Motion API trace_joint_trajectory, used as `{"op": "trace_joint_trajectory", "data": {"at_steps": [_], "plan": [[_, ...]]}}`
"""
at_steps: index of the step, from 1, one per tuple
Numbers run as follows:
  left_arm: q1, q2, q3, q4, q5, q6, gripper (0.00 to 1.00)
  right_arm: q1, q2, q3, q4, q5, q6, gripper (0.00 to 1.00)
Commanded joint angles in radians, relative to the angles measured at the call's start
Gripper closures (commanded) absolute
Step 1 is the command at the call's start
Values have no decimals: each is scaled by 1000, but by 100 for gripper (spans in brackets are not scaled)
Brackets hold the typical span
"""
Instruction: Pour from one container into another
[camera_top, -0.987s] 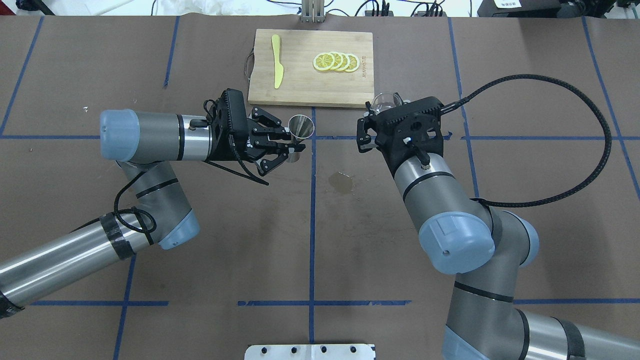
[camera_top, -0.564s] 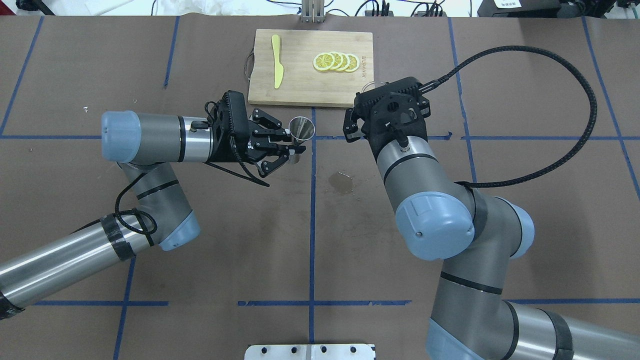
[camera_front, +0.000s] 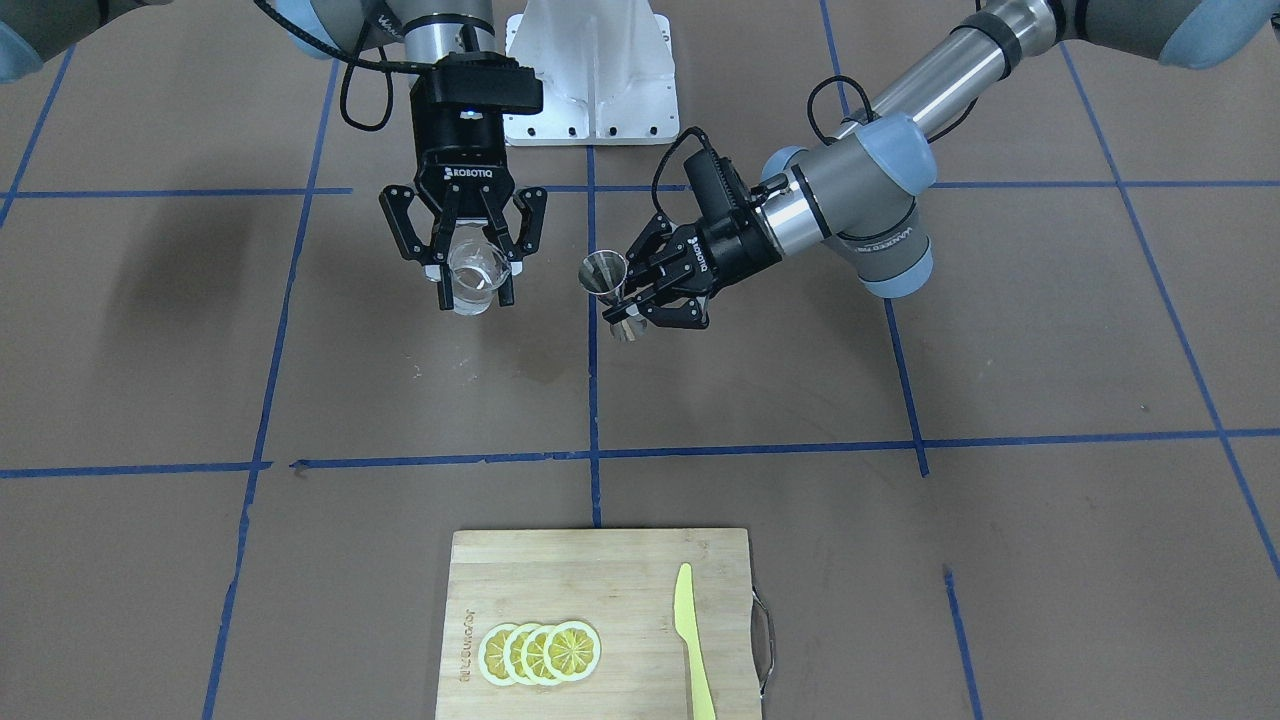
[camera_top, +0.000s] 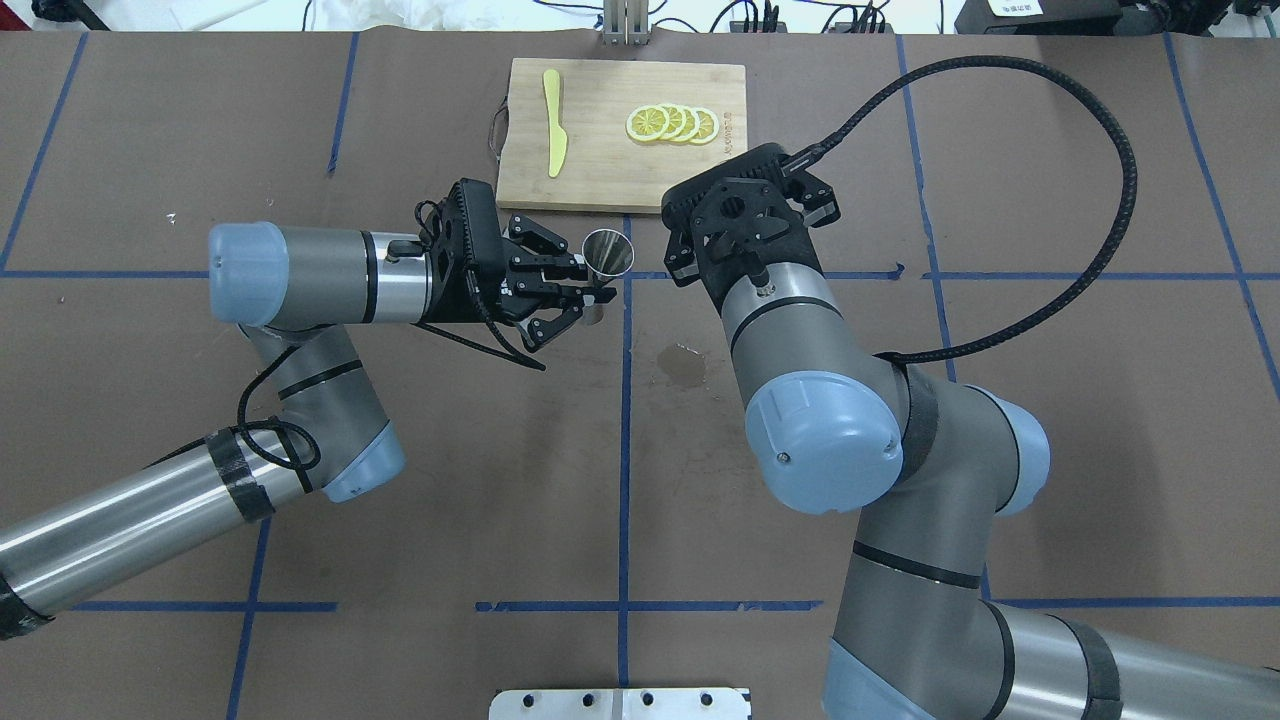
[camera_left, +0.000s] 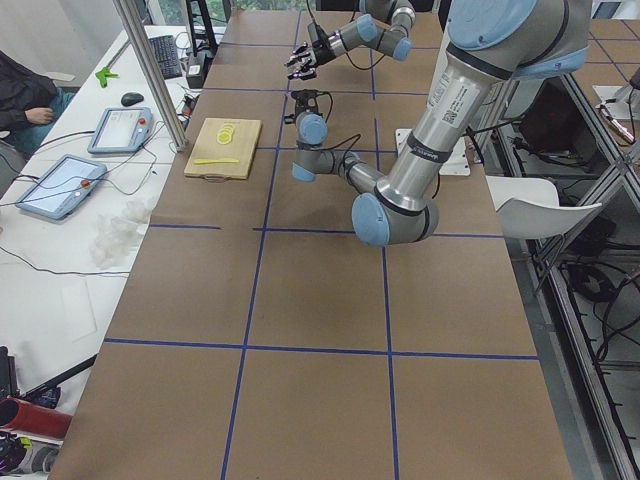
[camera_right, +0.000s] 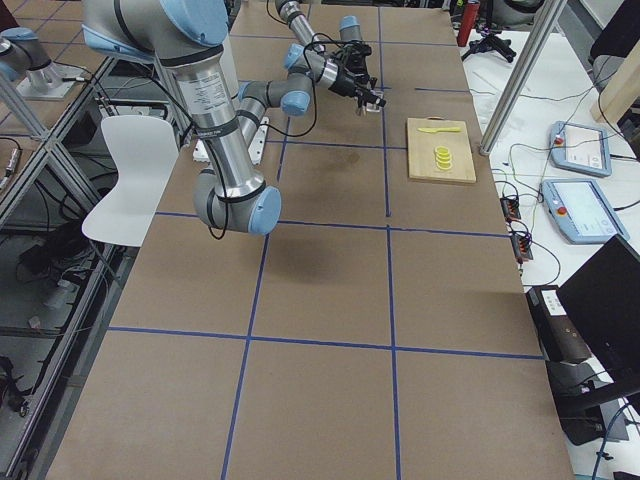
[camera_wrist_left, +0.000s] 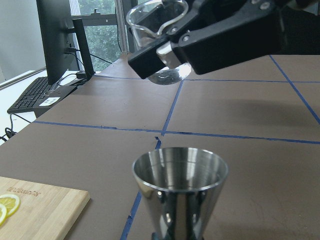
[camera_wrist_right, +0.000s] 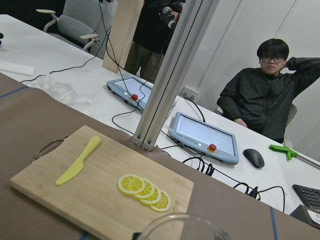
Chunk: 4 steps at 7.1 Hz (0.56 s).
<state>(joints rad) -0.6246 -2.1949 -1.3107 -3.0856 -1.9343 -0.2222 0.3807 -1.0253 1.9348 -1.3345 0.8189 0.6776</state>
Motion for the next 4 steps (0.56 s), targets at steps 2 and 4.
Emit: {"op": "trace_joint_trajectory", "data": {"at_steps": [2,4], "plan": [[2,-3,4,1,3,0,100,-37,8,4,0,-7,-77,100],[3,-11,4,16,20,-2,100,-62,11,1,0,-30,-105,100]]}}
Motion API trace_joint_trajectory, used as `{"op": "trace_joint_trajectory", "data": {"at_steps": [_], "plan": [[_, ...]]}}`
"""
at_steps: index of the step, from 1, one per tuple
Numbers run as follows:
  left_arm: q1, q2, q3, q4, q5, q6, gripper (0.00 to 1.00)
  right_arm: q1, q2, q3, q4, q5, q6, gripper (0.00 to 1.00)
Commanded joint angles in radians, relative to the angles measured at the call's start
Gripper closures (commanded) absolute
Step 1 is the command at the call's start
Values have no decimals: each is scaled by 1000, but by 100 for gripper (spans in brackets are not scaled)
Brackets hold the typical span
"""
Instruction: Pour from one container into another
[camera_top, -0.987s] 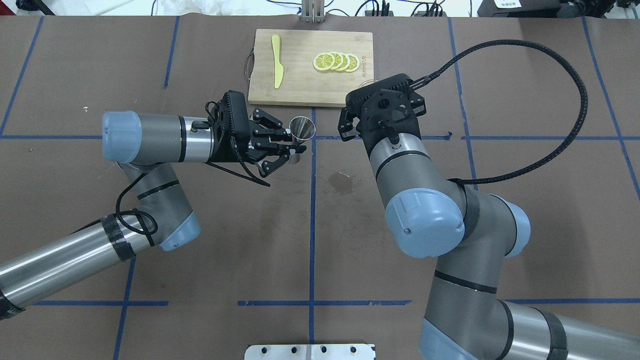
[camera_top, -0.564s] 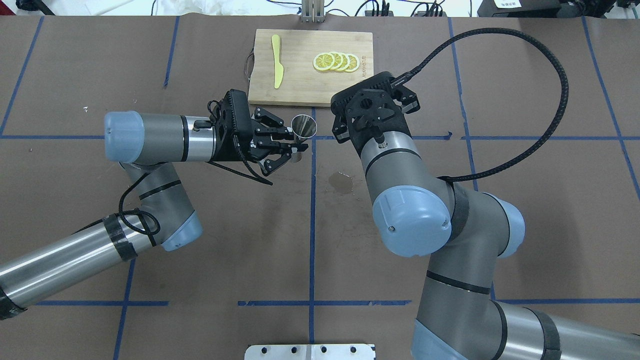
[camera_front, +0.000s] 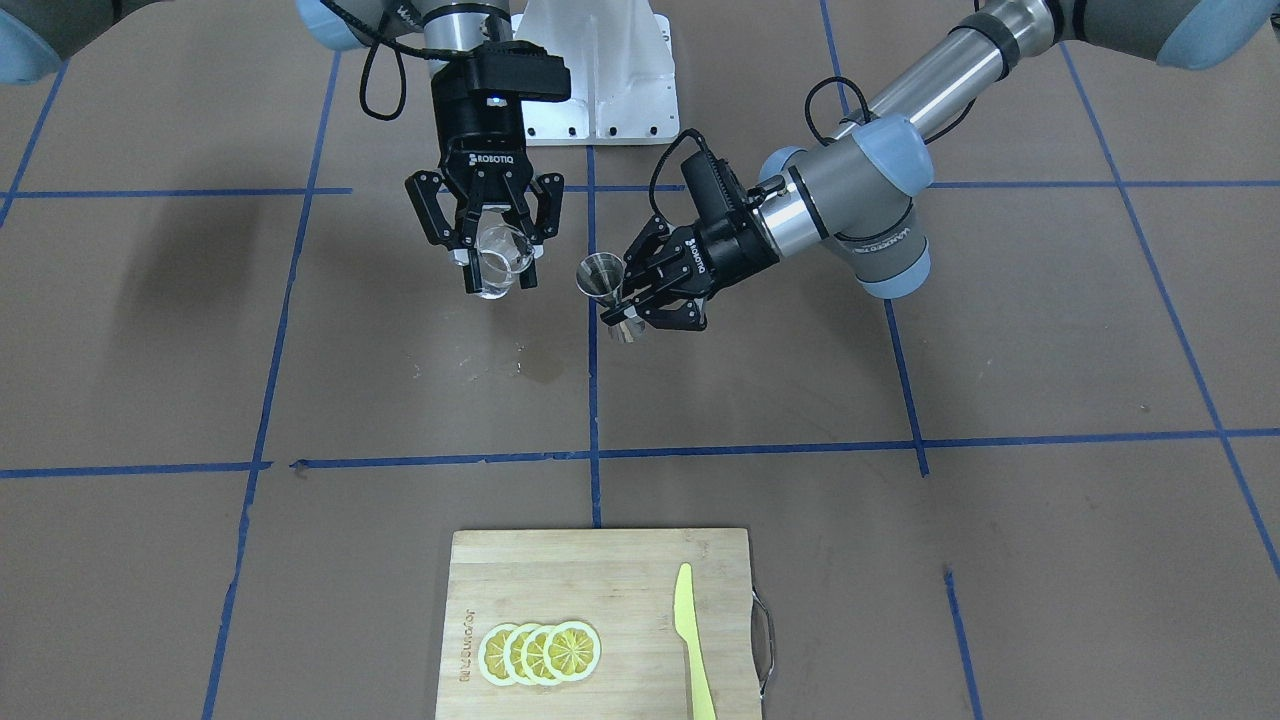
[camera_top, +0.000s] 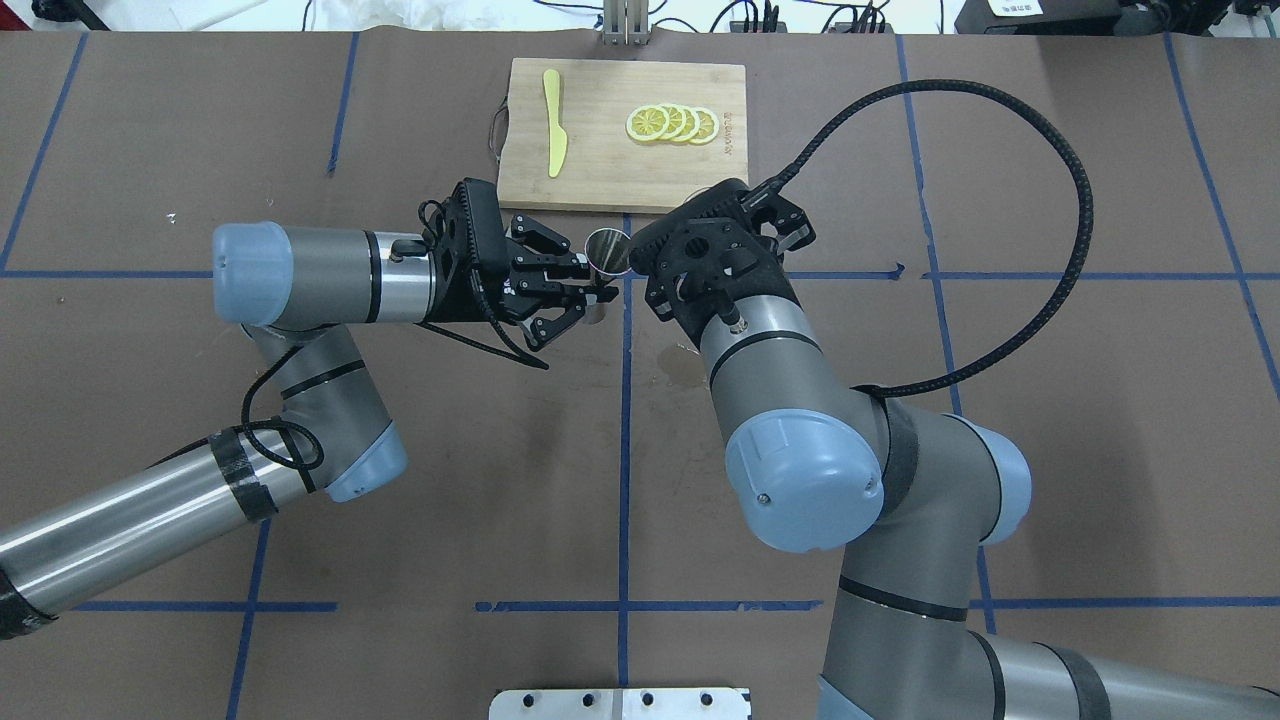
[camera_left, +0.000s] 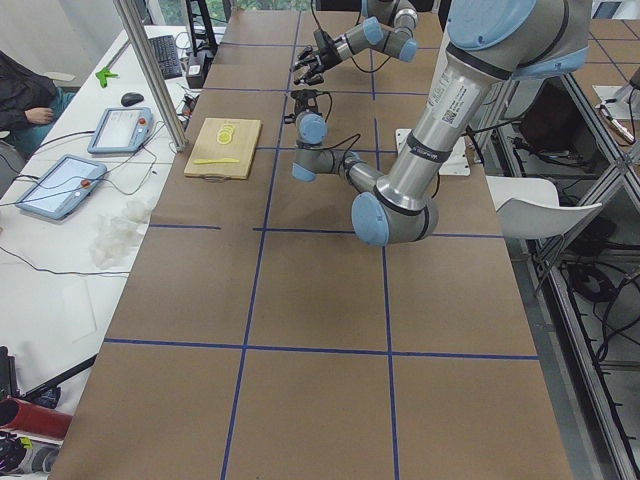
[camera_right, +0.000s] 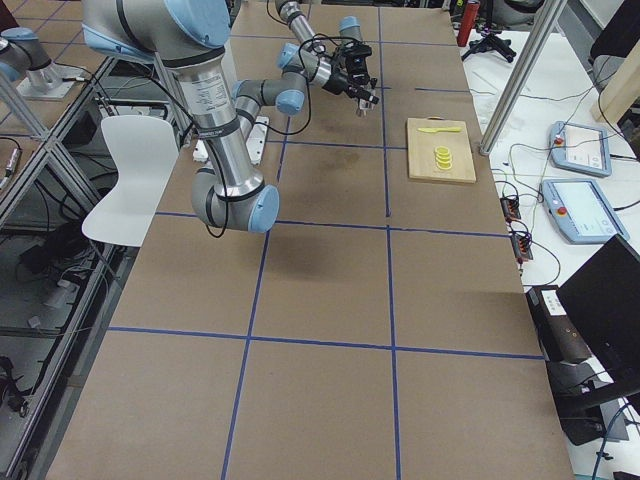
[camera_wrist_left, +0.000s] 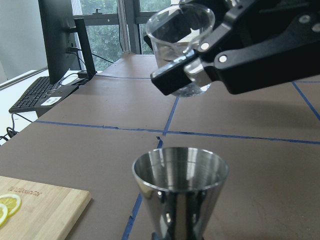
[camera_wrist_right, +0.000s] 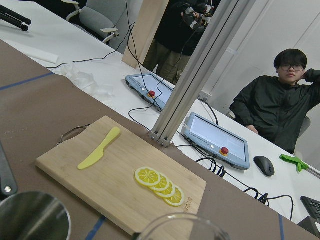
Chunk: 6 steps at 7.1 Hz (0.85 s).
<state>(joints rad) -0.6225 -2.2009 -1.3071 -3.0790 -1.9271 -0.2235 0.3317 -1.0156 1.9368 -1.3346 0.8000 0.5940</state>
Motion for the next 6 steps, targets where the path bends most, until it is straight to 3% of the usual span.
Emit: {"op": "trace_joint_trajectory", "data": {"at_steps": [1,6], "plan": [[6,-8,0,9,29,-2,100,-14,8,-2,-1,-13,-49,100],[21,-10,0,9,31,-7,100,-14,25,-13,-5,-15,-92,100]]}}
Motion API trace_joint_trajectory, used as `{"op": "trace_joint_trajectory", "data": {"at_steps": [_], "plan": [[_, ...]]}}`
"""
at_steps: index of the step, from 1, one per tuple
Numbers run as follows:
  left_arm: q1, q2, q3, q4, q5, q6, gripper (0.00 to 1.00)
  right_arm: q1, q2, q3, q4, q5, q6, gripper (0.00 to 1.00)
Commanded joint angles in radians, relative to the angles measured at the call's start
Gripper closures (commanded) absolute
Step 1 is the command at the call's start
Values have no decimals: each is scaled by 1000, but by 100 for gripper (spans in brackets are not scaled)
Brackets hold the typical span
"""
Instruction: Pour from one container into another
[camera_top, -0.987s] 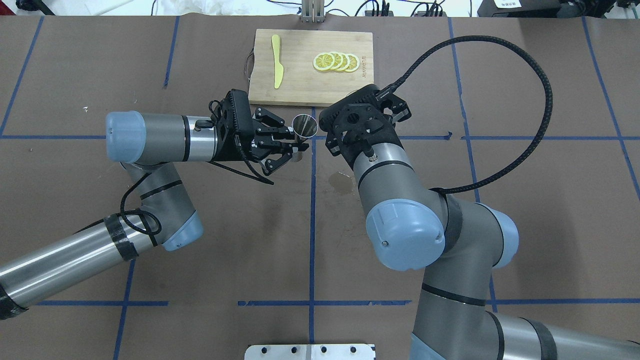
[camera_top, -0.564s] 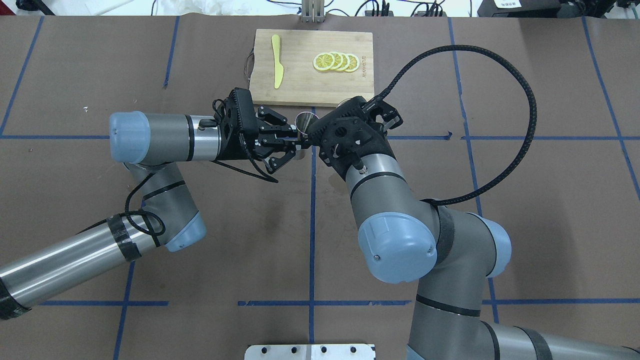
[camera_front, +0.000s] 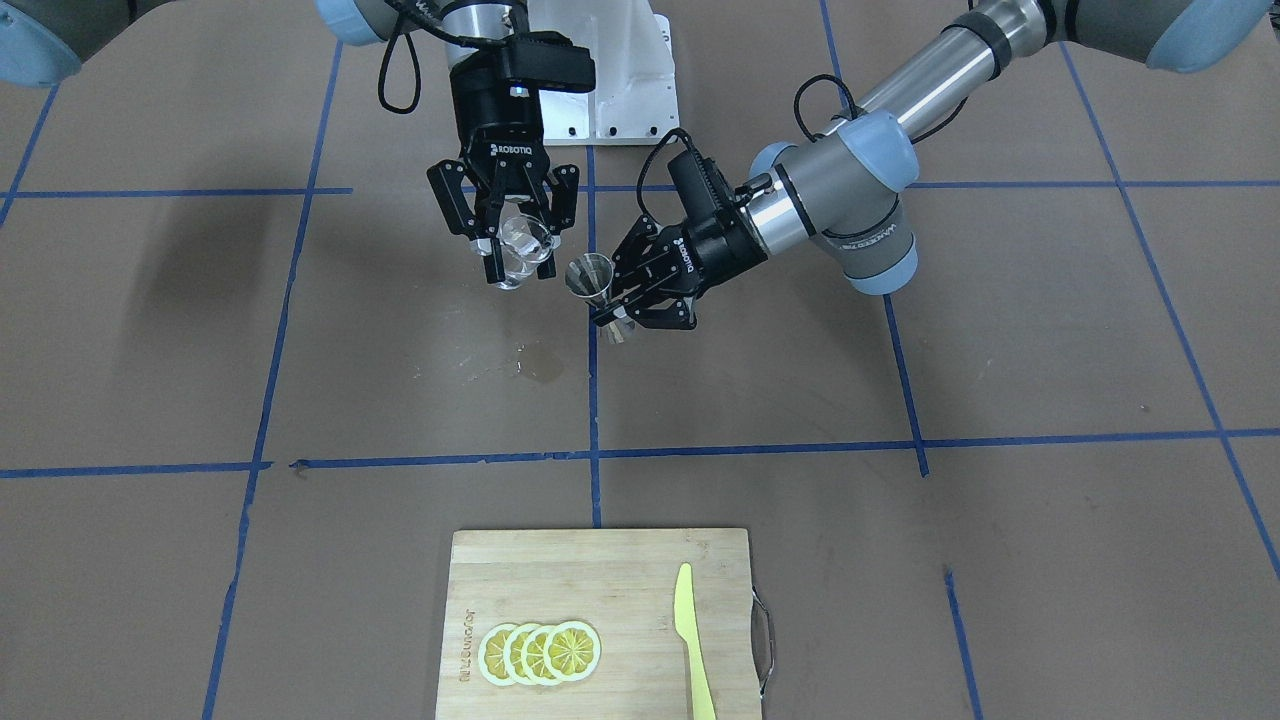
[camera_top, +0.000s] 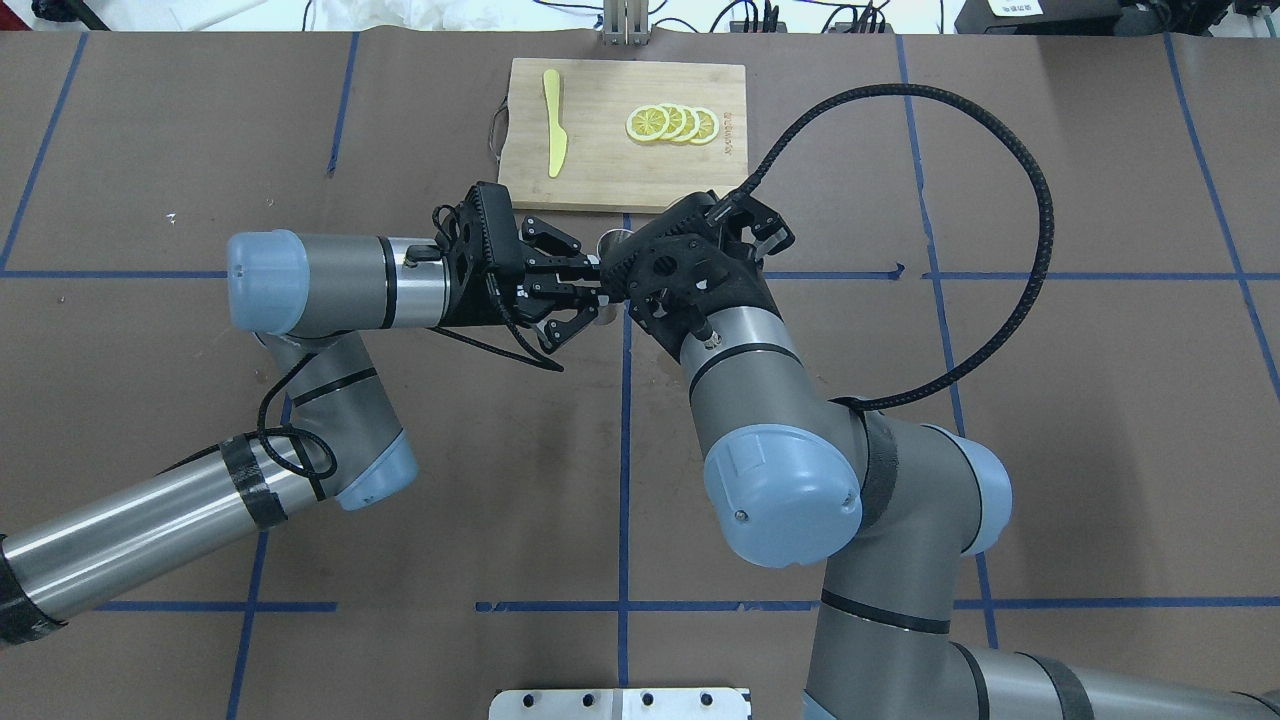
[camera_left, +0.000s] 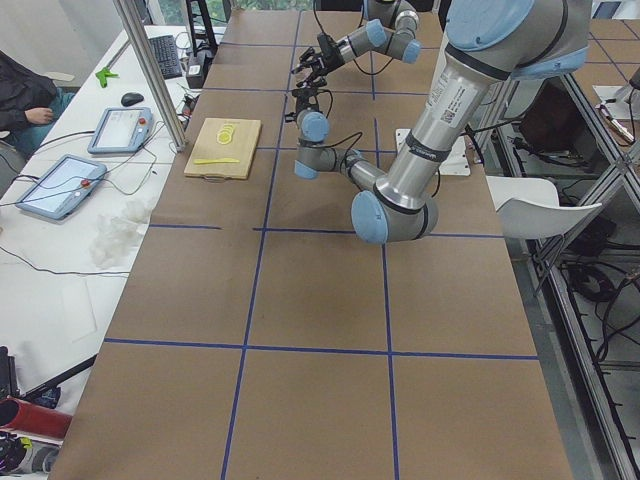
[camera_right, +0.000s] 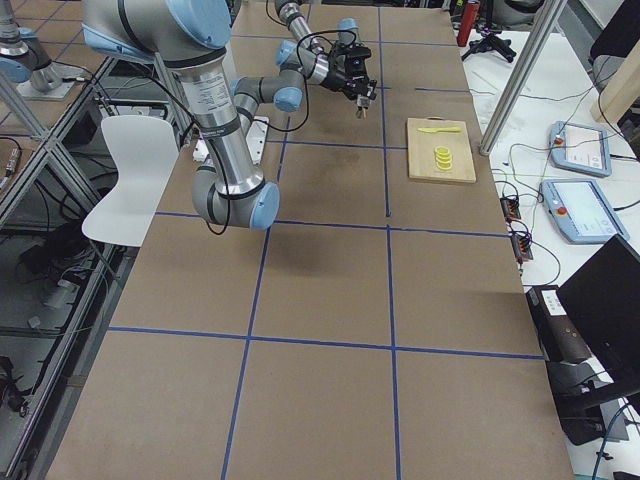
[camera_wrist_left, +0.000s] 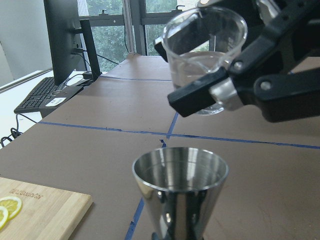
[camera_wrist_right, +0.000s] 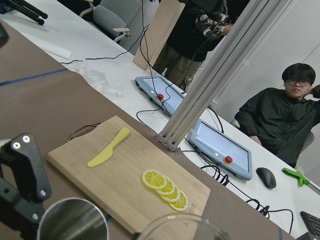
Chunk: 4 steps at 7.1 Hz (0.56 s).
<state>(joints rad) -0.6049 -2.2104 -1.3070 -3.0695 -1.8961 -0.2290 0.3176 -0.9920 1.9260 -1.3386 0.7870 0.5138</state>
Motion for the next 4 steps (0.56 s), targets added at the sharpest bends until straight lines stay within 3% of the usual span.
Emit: {"op": "trace_joint_trajectory", "data": {"at_steps": [1,4], "plan": [[4,0,0,0,2,0,100,0,3,-5,-2,-9,-27,100],[4,0,0,-2,8,-1,100,0,16,-10,-25,-25,-52,100]]}}
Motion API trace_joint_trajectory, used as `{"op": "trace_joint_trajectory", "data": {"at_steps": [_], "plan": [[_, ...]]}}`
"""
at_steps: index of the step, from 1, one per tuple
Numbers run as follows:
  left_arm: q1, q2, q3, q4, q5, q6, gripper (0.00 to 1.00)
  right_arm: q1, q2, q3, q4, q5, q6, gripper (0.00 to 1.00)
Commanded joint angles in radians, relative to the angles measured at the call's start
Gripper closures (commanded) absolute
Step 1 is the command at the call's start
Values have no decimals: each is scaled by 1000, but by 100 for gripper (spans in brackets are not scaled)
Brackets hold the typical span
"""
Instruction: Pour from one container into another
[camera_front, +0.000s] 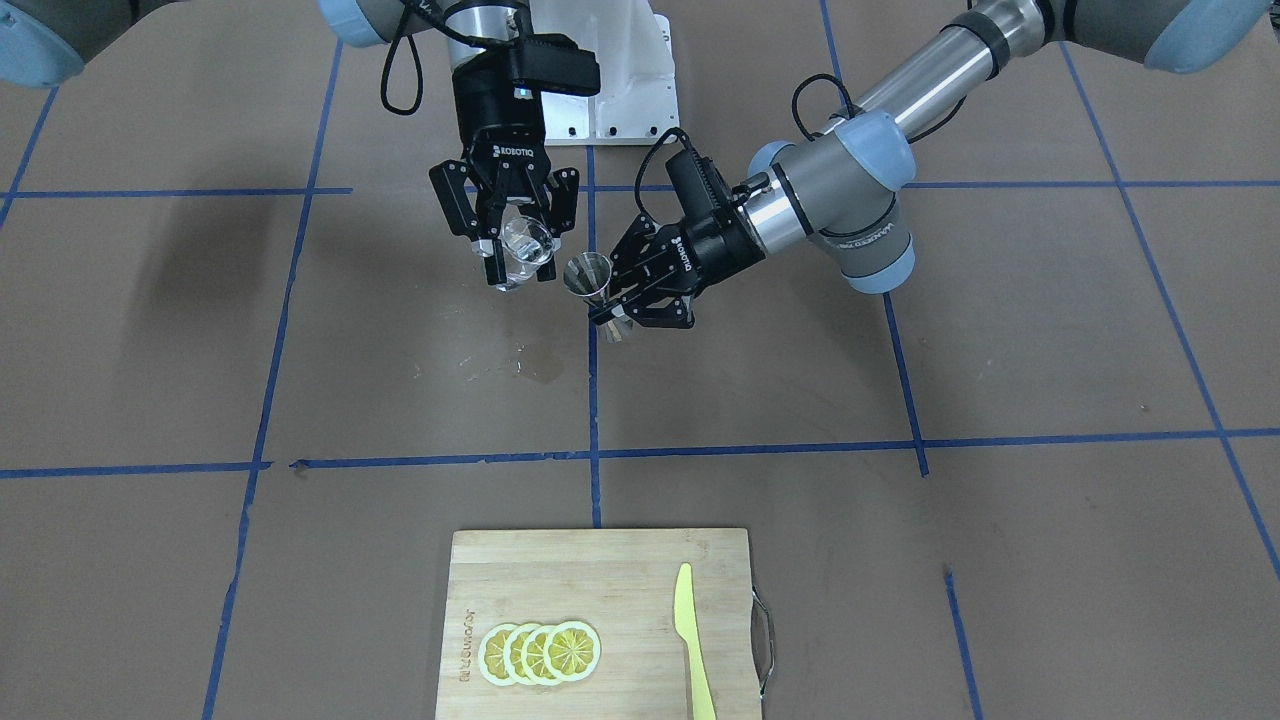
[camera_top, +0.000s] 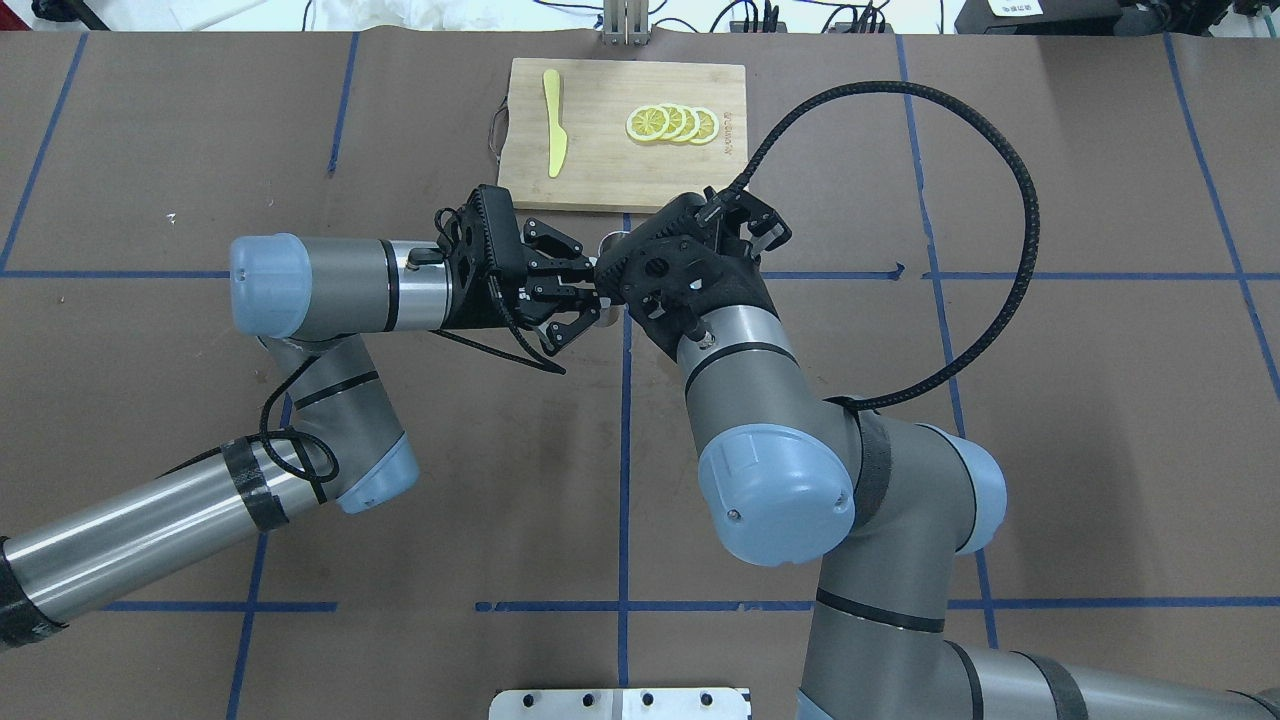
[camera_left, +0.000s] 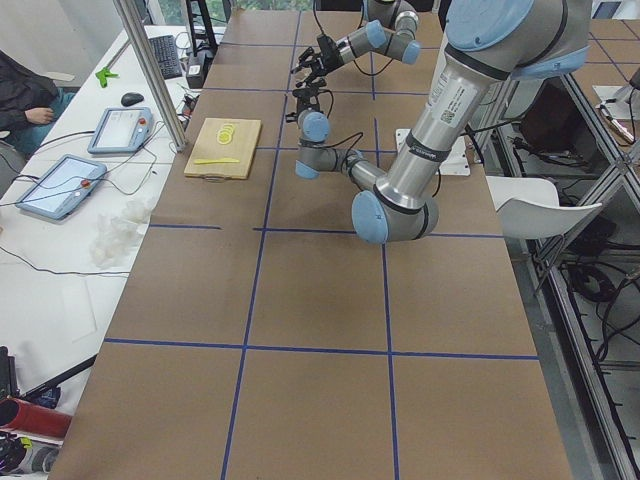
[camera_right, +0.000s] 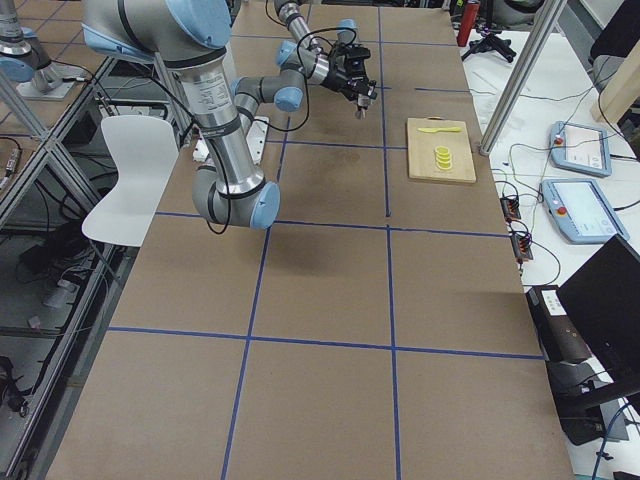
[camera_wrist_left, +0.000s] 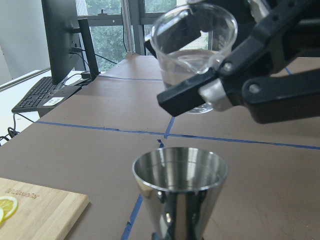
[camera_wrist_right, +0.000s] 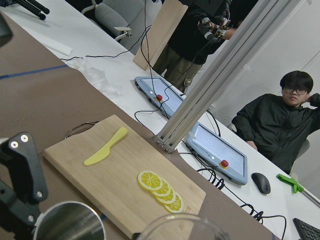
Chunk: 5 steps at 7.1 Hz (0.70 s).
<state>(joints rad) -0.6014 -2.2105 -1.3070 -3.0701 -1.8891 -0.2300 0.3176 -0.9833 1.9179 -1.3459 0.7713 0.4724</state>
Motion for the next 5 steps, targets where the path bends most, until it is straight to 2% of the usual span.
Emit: {"op": "trace_joint_trajectory", "data": {"at_steps": [1,5], "plan": [[0,0,0,-1,1,0,100,0,27,-3,-65,-15,-11,100],[2,0,0,-1,1,0,100,0,35,-14,-81,-18,-11,100]]}}
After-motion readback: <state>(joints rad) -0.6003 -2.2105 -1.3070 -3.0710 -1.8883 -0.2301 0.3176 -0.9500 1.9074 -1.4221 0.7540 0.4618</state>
